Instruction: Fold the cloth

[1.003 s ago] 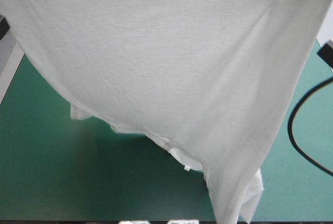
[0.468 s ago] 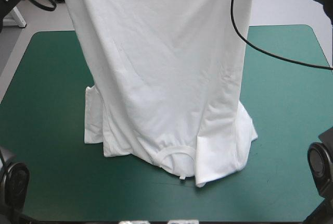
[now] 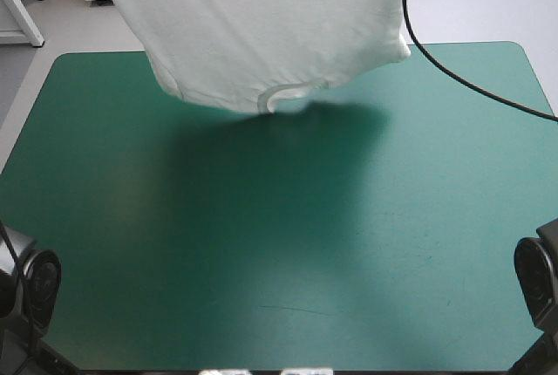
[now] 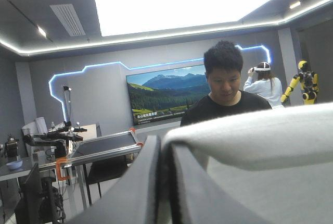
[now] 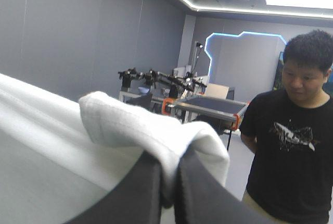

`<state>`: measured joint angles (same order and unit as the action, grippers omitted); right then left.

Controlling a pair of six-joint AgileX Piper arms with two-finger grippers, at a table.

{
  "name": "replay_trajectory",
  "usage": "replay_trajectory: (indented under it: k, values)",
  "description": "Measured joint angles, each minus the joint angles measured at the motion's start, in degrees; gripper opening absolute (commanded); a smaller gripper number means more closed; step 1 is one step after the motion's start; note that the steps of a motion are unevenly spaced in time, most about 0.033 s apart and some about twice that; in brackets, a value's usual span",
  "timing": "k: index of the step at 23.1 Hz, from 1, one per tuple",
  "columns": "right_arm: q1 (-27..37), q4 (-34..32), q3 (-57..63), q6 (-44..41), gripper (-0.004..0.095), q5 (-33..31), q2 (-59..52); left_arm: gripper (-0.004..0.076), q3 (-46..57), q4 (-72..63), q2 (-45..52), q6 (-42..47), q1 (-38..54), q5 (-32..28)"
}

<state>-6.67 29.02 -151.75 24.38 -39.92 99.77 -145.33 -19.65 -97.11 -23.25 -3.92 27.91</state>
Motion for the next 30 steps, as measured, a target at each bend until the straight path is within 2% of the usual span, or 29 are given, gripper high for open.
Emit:
replay_trajectory:
  k: [1, 3, 4, 5, 6, 7, 8, 10, 13, 19, 25, 30]
  values:
    - [0.0, -0.08, -0.05, -0.19, -0.0017, -1.28, 0.32, -0.0009, -0.16, 0.54, 0.0, -0.16, 0.0, 0.74]
    - [0.0, -2.07, -0.05, -2.34, -0.0016, -6.98, 2.37, -0.0009, -0.36, 1.53, -0.95, 0.04, 0.0, 7.94]
    - [0.0, -4.71, 0.1, -4.6, -0.0016, -12.39, 4.64, -0.0009, -0.22, 1.99, -2.65, 1.38, 0.0, 16.07]
    - [0.0, -5.71, 0.66, -5.53, -0.0017, -14.72, 5.67, -0.0009, 0.2, 2.08, -3.71, 1.98, 0.0, 19.76]
    - [0.0, -7.57, 3.62, -7.19, -0.0016, -18.07, 7.0, -0.0009, 2.29, 2.4, -6.08, 3.76, 0.0, 29.06]
    - [0.0, -8.07, 5.55, -7.63, -0.0017, -19.31, 7.34, -0.0009, 3.87, 2.67, -7.12, 4.57, 0.0, 32.46]
    - [0.05, -8.55, 9.45, -7.97, -0.0016, -22.87, 7.83, -0.0009, 8.0, 4.28, -9.43, 6.48, 0.0, 39.5]
    - [0.05, -7.0, 15.32, -7.67, -0.0011, -27.79, 7.85, -0.0009, 15.44, 5.77, -10.74, 7.86, 0.0, 43.92]
    - [0.05, -3.82, 27.8, -5.74, -0.0011, -29.38, 6.3, -0.0009, 28.01, 6.0, -8.01, 7.2, 0.0, 43.86]
    - [0.05, -3.44, 56.09, -3.18, -0.0013, -23.02, -7.71, -0.0009, 53.85, 3.57, 5.38, 3.14, 0.0, 39.23]
    - [0.05, -2.56, 76.09, -2.55, -0.0013, -21.07, -22.43, -0.0009, 69.11, 2.34, 18.87, 1.11, 0.0, 38.63]
    - [0.05, -2.83, 87.96, -4.29, -0.0013, -21.0, -32.95, -0.0009, 79.22, 2.28, 27.12, 0.85, 0.0, 39.15]
